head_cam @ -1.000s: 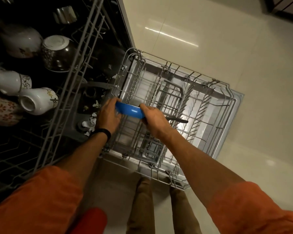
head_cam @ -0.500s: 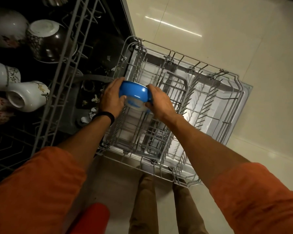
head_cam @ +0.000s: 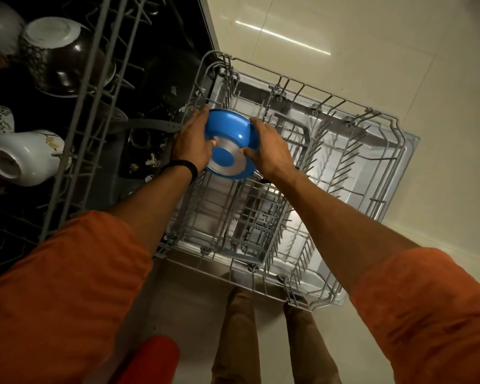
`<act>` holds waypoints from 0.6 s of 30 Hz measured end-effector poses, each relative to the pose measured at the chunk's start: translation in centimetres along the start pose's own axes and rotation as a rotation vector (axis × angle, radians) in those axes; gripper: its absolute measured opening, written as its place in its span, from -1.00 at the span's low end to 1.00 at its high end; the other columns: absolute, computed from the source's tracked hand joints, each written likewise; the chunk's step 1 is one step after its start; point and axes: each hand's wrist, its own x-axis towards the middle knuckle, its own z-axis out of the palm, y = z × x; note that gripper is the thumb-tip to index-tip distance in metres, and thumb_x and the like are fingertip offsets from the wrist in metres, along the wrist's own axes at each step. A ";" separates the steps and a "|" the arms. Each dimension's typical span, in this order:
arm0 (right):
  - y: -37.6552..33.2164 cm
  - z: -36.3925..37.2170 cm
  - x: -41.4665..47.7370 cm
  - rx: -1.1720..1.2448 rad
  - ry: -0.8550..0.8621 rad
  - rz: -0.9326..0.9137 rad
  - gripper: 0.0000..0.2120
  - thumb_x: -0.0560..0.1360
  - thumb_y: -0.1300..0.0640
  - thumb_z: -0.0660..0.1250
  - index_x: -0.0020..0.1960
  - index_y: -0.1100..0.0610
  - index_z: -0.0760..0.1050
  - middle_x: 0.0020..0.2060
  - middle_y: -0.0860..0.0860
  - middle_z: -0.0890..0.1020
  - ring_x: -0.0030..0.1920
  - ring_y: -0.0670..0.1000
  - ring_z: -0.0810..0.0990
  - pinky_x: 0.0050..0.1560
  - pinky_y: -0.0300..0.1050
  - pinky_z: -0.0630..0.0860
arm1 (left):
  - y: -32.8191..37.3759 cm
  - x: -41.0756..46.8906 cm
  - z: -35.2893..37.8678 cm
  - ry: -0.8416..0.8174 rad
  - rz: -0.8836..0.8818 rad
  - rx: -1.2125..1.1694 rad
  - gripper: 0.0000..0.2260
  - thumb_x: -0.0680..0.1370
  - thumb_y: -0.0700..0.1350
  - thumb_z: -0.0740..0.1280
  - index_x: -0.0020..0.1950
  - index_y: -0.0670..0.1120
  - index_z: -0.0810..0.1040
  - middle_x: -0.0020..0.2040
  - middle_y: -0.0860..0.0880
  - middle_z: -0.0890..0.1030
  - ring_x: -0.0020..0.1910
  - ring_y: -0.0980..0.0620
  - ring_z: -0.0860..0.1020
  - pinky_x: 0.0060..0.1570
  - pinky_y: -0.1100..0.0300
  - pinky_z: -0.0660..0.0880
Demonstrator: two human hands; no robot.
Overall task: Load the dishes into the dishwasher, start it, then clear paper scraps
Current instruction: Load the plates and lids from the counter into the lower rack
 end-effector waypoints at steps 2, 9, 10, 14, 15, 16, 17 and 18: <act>0.2 0.1 0.5 -0.014 0.003 0.004 -0.36 0.57 0.11 0.43 0.56 0.11 0.24 0.40 0.12 0.46 0.38 0.12 0.44 0.41 0.05 0.37 | 0.0 0.6 0.4 -0.013 -0.006 0.039 -0.29 0.58 -0.22 0.43 0.65 0.01 0.18 0.64 -0.06 0.21 0.59 -0.14 0.23 0.53 -0.11 0.29; 1.2 1.5 1.7 -0.101 0.101 0.031 -0.30 0.54 0.01 0.46 0.57 0.07 0.22 0.37 0.12 0.36 0.36 0.14 0.38 0.36 0.08 0.44 | 0.0 2.2 1.2 -0.051 0.014 0.206 -0.16 0.53 -0.19 0.50 0.67 -0.01 0.07 0.66 -0.12 0.14 0.60 -0.21 0.20 0.53 -0.17 0.26; 1.3 1.6 1.6 -0.107 0.125 0.034 -0.29 0.54 0.01 0.47 0.58 0.06 0.22 0.38 0.13 0.34 0.37 0.14 0.36 0.34 0.08 0.44 | 0.0 2.2 1.2 -0.049 0.018 0.217 -0.16 0.53 -0.18 0.50 0.67 -0.01 0.07 0.66 -0.12 0.14 0.60 -0.21 0.20 0.53 -0.17 0.26; 1.4 2.0 0.5 -0.067 0.172 0.041 -0.18 0.47 0.12 0.53 0.59 0.01 0.15 0.45 0.14 0.27 0.41 0.17 0.36 0.26 0.13 0.51 | -0.2 1.3 1.2 -0.014 0.042 0.237 -0.16 0.53 -0.18 0.50 0.67 -0.02 0.07 0.65 -0.14 0.14 0.60 -0.22 0.19 0.53 -0.17 0.26; 1.4 2.1 0.0 -0.090 0.171 0.022 -0.17 0.46 0.17 0.52 0.58 0.00 0.15 0.47 0.14 0.25 0.41 0.18 0.35 0.23 0.14 0.55 | -0.1 0.8 1.2 0.005 0.068 0.246 -0.18 0.53 -0.19 0.49 0.67 -0.02 0.08 0.65 -0.15 0.13 0.60 -0.23 0.19 0.53 -0.18 0.27; 1.4 2.2 -0.5 -0.134 0.164 -0.001 -0.18 0.46 0.21 0.51 0.58 -0.01 0.16 0.48 0.14 0.22 0.42 0.19 0.33 0.19 0.14 0.58 | -0.1 0.2 1.3 0.019 0.106 0.263 -0.19 0.54 -0.19 0.48 0.67 -0.02 0.09 0.66 -0.15 0.12 0.59 -0.24 0.19 0.52 -0.17 0.27; 1.4 2.4 -0.9 -0.186 0.157 -0.028 -0.19 0.46 0.24 0.49 0.58 -0.01 0.16 0.50 0.14 0.20 0.43 0.21 0.31 0.16 0.12 0.60 | 0.0 -0.4 1.5 0.021 0.148 0.287 -0.21 0.55 -0.20 0.46 0.67 -0.01 0.10 0.66 -0.16 0.10 0.59 -0.24 0.17 0.52 -0.16 0.27; 1.5 2.6 -1.3 -0.238 0.151 -0.057 -0.20 0.46 0.26 0.48 0.57 0.00 0.16 0.52 0.15 0.20 0.44 0.23 0.30 0.13 0.12 0.60 | 0.1 -1.1 1.7 0.016 0.188 0.311 -0.22 0.56 -0.20 0.45 0.67 0.02 0.10 0.66 -0.17 0.08 0.60 -0.24 0.14 0.53 -0.15 0.26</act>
